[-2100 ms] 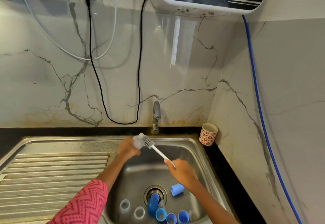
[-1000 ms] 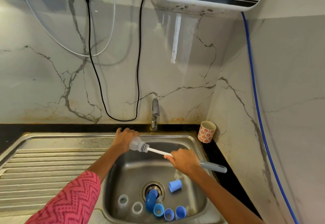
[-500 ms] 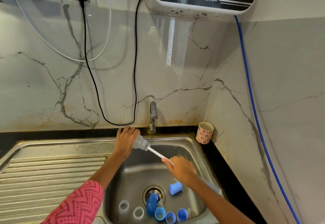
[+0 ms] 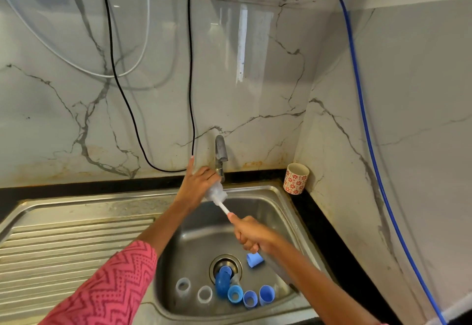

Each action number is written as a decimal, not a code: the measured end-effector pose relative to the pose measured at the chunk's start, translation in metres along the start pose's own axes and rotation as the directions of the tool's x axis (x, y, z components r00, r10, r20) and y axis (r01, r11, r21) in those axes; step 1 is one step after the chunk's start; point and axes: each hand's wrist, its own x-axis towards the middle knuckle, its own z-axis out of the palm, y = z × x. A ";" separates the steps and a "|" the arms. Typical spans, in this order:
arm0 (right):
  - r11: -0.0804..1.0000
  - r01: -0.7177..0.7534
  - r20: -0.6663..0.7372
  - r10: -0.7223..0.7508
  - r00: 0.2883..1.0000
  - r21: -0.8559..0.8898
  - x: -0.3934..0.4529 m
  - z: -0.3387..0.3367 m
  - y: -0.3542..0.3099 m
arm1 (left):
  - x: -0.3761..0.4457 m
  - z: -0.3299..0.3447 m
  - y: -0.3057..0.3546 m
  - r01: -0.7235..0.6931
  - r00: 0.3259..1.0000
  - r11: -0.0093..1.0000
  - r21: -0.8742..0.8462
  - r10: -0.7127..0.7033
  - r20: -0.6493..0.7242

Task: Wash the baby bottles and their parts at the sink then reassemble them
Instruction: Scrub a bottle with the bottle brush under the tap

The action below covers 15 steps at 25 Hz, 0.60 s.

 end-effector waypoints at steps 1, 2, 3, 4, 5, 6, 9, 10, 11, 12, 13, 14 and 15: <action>0.986 -0.027 0.140 0.004 0.990 0.163 -0.002 -0.004 -0.001 | -0.002 0.003 -0.007 0.039 0.999 0.998 -0.046 -0.038 0.030; 0.976 -0.021 0.186 -0.020 0.982 0.216 -0.002 -0.008 0.001 | -0.005 0.004 -0.012 0.116 0.991 0.986 -0.120 -0.106 0.082; 0.984 0.014 0.127 -0.037 0.991 0.178 -0.001 -0.010 0.001 | -0.007 0.005 -0.015 0.193 0.974 0.964 -0.182 -0.167 0.150; 0.998 0.058 -0.008 -0.058 0.998 -0.003 0.002 -0.013 0.002 | -0.009 0.007 -0.015 0.254 0.950 0.943 -0.216 -0.201 0.240; 0.953 0.070 -0.179 -0.127 0.976 -0.296 0.005 -0.015 0.002 | -0.010 0.009 -0.012 0.280 0.929 0.932 -0.231 -0.202 0.311; 0.816 0.025 -0.297 -0.238 0.925 -0.578 0.008 -0.016 0.005 | -0.011 0.012 -0.007 0.266 0.925 0.937 -0.228 -0.181 0.335; 0.655 -0.047 -0.357 -0.349 0.867 -0.754 0.015 -0.012 0.011 | -0.010 0.013 0.006 0.216 0.942 0.961 -0.174 -0.159 0.295; 0.678 -0.040 -0.332 -0.307 0.892 -0.734 0.014 -0.010 0.013 | -0.012 0.013 0.005 0.240 0.923 0.958 -0.157 -0.175 0.344; 0.675 -0.037 -0.303 -0.282 0.910 -0.737 0.013 -0.008 0.015 | -0.017 0.015 0.003 0.304 0.881 0.939 -0.162 -0.213 0.423; 0.641 -0.027 -0.277 -0.293 0.915 -0.767 0.013 -0.009 0.020 | -0.025 0.018 0.002 0.391 0.826 0.903 -0.181 -0.257 0.501; 0.594 -0.016 -0.253 -0.318 0.914 -0.804 0.013 -0.011 0.025 | -0.034 0.020 0.002 0.455 0.776 0.869 -0.194 -0.280 0.564; 0.535 -0.009 -0.232 -0.351 0.907 -0.845 0.011 -0.015 0.028 | -0.042 0.022 0.005 0.473 0.748 0.860 -0.192 -0.277 0.603; 0.461 -0.005 -0.208 -0.389 0.897 -0.887 0.010 -0.020 0.031 | -0.049 0.024 0.008 0.464 0.739 0.867 -0.182 -0.266 0.619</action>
